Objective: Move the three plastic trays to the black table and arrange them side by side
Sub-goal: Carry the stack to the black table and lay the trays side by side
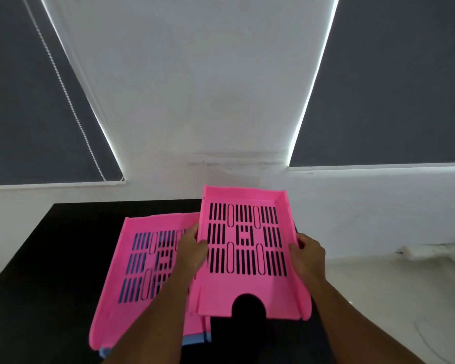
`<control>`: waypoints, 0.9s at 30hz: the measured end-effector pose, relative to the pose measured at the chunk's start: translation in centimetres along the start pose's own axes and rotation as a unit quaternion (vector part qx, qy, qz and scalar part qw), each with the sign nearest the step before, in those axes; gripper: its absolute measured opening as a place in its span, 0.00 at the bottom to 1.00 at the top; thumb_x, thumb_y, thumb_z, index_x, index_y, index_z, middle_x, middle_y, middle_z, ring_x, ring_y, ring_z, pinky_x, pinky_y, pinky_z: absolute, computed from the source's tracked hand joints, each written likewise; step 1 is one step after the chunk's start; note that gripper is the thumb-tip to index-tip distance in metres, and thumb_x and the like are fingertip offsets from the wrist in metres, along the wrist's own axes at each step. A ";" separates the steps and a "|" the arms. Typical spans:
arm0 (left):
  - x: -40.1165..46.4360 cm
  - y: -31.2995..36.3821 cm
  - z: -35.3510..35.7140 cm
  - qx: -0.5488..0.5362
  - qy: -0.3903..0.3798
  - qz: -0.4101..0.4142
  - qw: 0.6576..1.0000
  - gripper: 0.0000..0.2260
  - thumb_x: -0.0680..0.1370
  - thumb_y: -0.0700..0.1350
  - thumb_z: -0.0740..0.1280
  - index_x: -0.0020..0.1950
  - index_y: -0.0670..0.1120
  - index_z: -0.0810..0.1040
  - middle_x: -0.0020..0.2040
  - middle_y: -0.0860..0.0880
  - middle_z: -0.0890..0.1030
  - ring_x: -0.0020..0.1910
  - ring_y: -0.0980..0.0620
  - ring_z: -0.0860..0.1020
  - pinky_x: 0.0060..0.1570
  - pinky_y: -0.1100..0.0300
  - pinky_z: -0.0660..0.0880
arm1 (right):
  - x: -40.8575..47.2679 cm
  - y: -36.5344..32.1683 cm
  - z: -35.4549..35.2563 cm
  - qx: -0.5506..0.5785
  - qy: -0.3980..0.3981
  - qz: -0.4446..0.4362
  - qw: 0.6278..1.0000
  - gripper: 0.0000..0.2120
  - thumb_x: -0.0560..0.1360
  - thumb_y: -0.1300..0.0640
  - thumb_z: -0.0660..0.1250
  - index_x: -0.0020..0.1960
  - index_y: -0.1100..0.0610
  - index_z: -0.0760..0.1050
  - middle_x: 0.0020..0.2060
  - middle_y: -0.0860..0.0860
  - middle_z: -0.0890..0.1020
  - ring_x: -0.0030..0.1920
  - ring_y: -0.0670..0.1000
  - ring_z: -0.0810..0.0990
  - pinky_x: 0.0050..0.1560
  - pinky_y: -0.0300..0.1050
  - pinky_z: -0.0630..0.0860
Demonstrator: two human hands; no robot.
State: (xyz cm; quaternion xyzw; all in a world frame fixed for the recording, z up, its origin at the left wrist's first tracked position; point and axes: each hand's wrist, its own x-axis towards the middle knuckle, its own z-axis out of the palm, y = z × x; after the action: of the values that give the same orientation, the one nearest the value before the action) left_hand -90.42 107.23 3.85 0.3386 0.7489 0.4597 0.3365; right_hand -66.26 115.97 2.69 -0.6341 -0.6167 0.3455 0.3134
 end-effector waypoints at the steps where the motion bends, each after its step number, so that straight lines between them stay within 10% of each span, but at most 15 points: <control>1: 0.1 0.0 1.1 0.002 -0.001 -0.002 1.000 0.22 0.78 0.30 0.61 0.71 0.44 0.74 0.45 0.53 0.81 0.38 0.57 0.81 0.33 0.62 0.79 | 0.4 0.7 -0.7 -0.004 0.003 0.003 1.000 0.11 0.78 0.64 0.61 0.54 0.62 0.82 0.40 0.52 0.83 0.35 0.44 0.80 0.36 0.32 0.74; 6: 0.0 -0.8 5.7 0.017 -0.001 -0.012 1.000 0.21 0.78 0.29 0.61 0.69 0.44 0.75 0.52 0.44 0.84 0.38 0.55 0.81 0.34 0.64 0.79 | 2.2 3.6 -2.2 -0.006 0.011 0.028 1.000 0.16 0.77 0.67 0.59 0.61 0.62 0.79 0.49 0.57 0.85 0.39 0.50 0.79 0.43 0.37 0.75; 14: 0.9 -4.4 9.3 0.019 -0.004 -0.109 0.994 0.16 0.77 0.36 0.66 0.64 0.46 0.77 0.50 0.47 0.85 0.43 0.49 0.86 0.44 0.45 0.85 | 4.1 8.1 0.1 -0.027 -0.031 0.062 0.997 0.14 0.78 0.67 0.58 0.59 0.61 0.79 0.42 0.50 0.81 0.34 0.38 0.76 0.27 0.27 0.69; 19: 1.4 -5.6 10.8 0.032 -0.001 -0.149 0.988 0.18 0.79 0.35 0.64 0.67 0.47 0.74 0.53 0.47 0.84 0.44 0.50 0.85 0.34 0.60 0.81 | 5.1 10.6 1.7 -0.039 -0.062 0.081 0.994 0.13 0.79 0.66 0.58 0.56 0.60 0.79 0.42 0.52 0.83 0.36 0.44 0.81 0.30 0.30 0.72; 27: 2.2 -6.6 11.5 0.049 0.001 -0.149 0.988 0.19 0.80 0.36 0.63 0.70 0.47 0.71 0.57 0.46 0.83 0.45 0.51 0.84 0.38 0.56 0.84 | 5.7 11.6 2.8 -0.049 -0.065 0.080 0.993 0.10 0.79 0.65 0.60 0.57 0.61 0.77 0.44 0.54 0.83 0.40 0.51 0.84 0.41 0.48 0.85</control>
State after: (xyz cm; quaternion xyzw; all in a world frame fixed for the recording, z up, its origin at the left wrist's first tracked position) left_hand -83.53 112.03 -6.62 0.2386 0.8130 0.3676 0.3835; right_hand -62.00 121.06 -8.73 -0.6725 -0.5987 0.3794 0.2127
